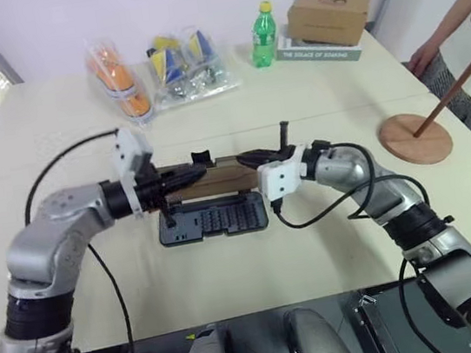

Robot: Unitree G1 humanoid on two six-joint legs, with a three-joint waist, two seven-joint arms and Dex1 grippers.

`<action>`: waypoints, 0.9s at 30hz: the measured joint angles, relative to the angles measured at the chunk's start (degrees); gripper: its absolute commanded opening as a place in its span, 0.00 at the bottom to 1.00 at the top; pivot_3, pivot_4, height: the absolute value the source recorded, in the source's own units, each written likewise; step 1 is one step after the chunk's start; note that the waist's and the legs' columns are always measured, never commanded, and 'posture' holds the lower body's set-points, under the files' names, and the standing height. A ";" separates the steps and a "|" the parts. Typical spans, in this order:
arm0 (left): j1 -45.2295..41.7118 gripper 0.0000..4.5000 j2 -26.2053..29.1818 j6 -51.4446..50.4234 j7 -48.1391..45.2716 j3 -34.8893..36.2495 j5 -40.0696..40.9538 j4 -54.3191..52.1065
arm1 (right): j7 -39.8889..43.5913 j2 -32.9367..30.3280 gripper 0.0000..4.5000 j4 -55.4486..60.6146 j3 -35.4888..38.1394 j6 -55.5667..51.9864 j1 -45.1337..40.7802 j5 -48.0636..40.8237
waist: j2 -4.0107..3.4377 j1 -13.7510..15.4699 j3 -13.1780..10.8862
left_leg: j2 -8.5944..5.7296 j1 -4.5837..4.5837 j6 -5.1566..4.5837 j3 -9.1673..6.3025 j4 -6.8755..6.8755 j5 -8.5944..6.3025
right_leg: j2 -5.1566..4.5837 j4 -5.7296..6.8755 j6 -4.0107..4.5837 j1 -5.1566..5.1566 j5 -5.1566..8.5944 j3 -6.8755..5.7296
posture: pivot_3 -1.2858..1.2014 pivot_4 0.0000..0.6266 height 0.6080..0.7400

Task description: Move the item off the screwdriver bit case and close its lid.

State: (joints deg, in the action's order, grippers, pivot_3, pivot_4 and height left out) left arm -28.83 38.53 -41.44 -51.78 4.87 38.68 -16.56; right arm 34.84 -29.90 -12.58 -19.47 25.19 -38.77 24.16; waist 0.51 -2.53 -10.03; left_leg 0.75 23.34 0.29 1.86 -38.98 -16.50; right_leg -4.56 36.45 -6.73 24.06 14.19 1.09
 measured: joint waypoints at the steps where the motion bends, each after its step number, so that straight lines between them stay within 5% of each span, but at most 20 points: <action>1: -1.19 0.00 -0.18 -0.51 0.39 0.61 0.66 0.46 | -0.07 0.00 0.01 -0.04 0.00 0.11 0.02 0.02 | 0.00 0.00 0.00 | 0.00 0.00 0.00 0.00 0.00 0.00 | 0.01 0.00 0.00 0.00 0.00 0.00 | 0.52 0.24 1.00; 7: -10.52 0.00 0.38 3.30 4.01 5.40 -1.64 12.58 | -0.12 0.21 0.01 -0.02 -0.34 0.89 0.06 0.12 | 0.01 -0.16 -0.01 | -0.01 -0.05 0.01 0.00 0.00 0.01 | 0.10 0.00 0.00 0.00 0.01 0.03 | 0.52 0.24 1.00; 19: -5.25 0.00 -0.88 26.32 -2.88 -0.26 -18.14 41.04 | 0.66 0.19 0.01 0.33 -0.27 0.49 0.08 -0.12 | 0.04 0.10 -0.01 | 0.00 0.01 0.03 0.06 -0.02 0.02 | 0.11 0.00 0.00 0.02 0.01 0.01 | 0.52 0.24 1.00; 27: -5.33 0.00 -2.98 30.20 -6.39 -1.72 -20.57 45.85 | 2.41 0.42 0.01 2.46 -0.26 -1.78 0.26 -0.84 | 0.04 0.05 -0.01 | 0.01 0.02 0.03 0.06 -0.02 0.02 | 0.11 0.01 -0.01 0.04 0.00 0.01 | 0.52 0.24 1.00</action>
State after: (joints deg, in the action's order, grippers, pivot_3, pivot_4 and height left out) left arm -34.16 35.55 -11.24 -58.17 3.15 18.11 29.29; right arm 37.25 -29.48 -10.12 -19.73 23.41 -38.51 23.33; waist 0.55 -2.48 -10.04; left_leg 0.77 23.36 0.31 1.92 -39.00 -16.48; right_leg -4.45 36.46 -6.73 24.10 14.19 1.11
